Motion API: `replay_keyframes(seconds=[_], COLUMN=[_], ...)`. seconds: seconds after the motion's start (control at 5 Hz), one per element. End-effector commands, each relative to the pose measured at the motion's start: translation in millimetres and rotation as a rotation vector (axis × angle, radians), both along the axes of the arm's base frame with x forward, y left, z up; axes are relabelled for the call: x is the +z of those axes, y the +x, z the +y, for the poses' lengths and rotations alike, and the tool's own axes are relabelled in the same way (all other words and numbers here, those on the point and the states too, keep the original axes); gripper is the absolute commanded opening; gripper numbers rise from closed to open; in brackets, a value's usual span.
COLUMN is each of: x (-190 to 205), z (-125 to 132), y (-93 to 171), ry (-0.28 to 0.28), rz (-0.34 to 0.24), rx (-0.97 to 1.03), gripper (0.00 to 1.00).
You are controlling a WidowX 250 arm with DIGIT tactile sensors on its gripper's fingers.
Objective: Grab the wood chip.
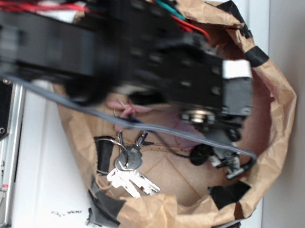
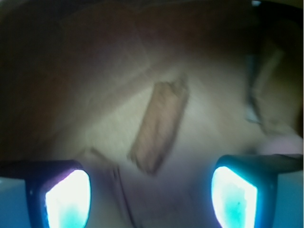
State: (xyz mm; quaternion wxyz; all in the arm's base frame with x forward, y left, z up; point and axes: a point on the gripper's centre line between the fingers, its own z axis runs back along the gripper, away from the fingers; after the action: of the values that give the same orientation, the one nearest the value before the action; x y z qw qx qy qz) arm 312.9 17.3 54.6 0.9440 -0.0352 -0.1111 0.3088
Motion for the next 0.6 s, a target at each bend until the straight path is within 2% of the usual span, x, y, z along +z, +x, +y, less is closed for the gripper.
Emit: replay_keyframes(seconds=[0.0,0.2,0.4], x=[-14.9,-20.8,-33.7], z=[16.5,19.1,20.9], y=[31.2,18.1,5.3], ry=[0.056,0.059,0.038], rz=[-0.028,-0.021,-0.011], rx=[0.012,-0.01,-0.047], gripper=[1.0,1.0,0.0])
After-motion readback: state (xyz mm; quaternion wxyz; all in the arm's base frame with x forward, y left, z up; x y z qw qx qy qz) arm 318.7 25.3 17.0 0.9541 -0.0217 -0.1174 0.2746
